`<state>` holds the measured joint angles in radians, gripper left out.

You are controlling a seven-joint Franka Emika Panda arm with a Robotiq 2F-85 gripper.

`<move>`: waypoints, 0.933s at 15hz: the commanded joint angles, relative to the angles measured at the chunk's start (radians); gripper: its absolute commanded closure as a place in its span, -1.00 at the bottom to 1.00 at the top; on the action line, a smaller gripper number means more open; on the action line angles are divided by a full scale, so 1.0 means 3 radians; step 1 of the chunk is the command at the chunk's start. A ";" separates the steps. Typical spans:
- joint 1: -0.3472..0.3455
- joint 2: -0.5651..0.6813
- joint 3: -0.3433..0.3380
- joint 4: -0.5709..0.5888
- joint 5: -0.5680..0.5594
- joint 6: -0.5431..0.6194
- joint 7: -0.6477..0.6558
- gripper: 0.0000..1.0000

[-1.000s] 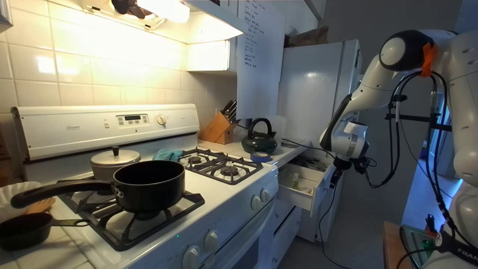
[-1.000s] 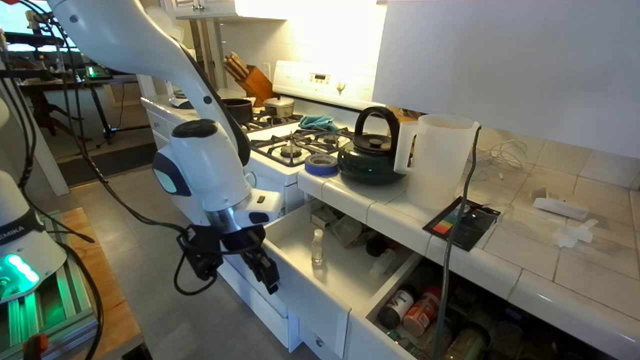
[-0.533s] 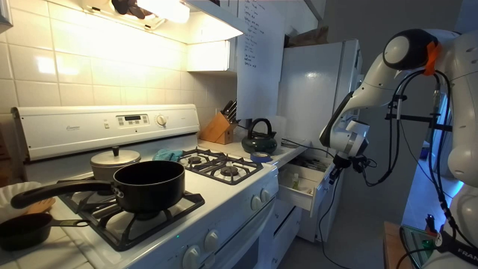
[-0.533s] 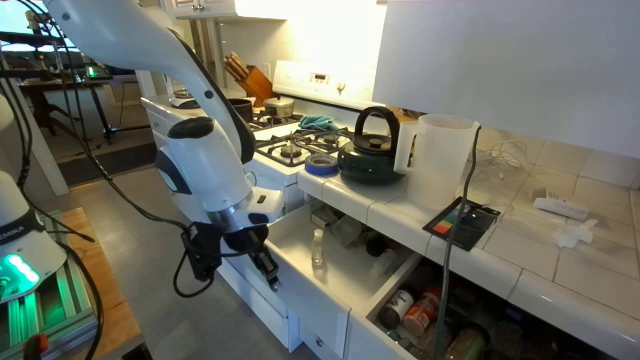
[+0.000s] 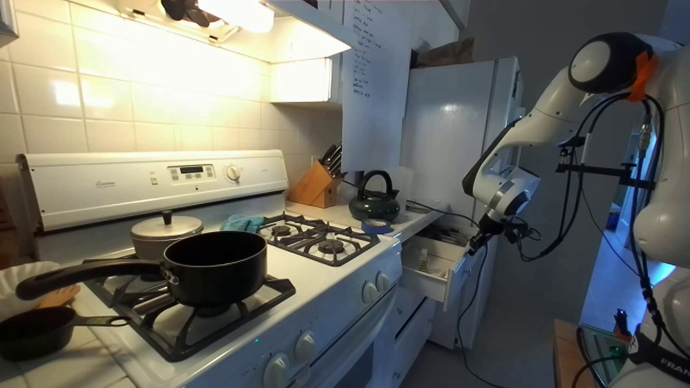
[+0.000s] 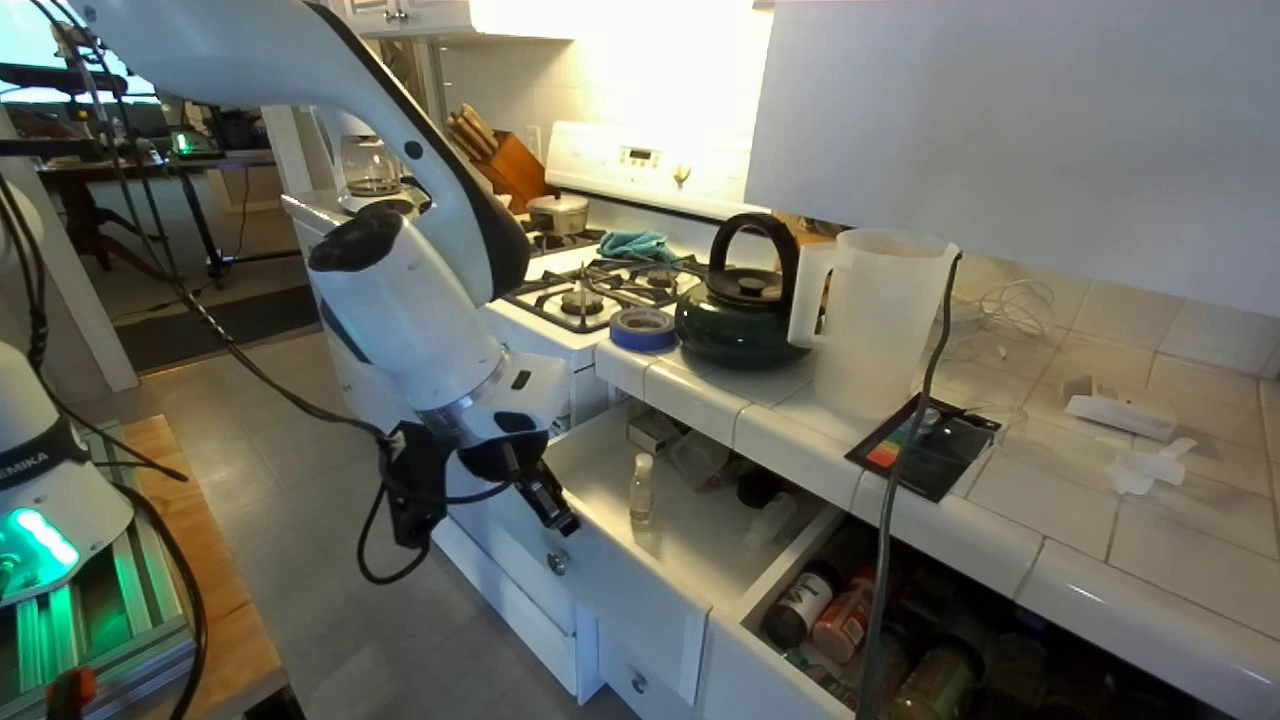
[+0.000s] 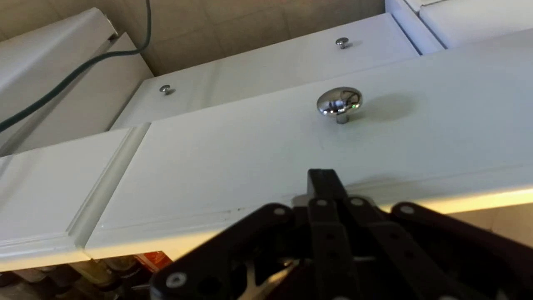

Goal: Put the bottle into the drawer and push it closed

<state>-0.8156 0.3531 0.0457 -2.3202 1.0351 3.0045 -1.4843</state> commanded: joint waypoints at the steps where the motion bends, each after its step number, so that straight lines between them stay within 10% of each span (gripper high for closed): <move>1: -0.0139 0.0178 0.0233 0.0259 0.0323 -0.0025 -0.0206 1.00; 14: -0.0160 0.0961 0.0640 0.1364 0.0408 0.0296 -0.0198 1.00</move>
<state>-0.8466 0.5617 0.1819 -2.0346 1.1004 3.0342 -1.5027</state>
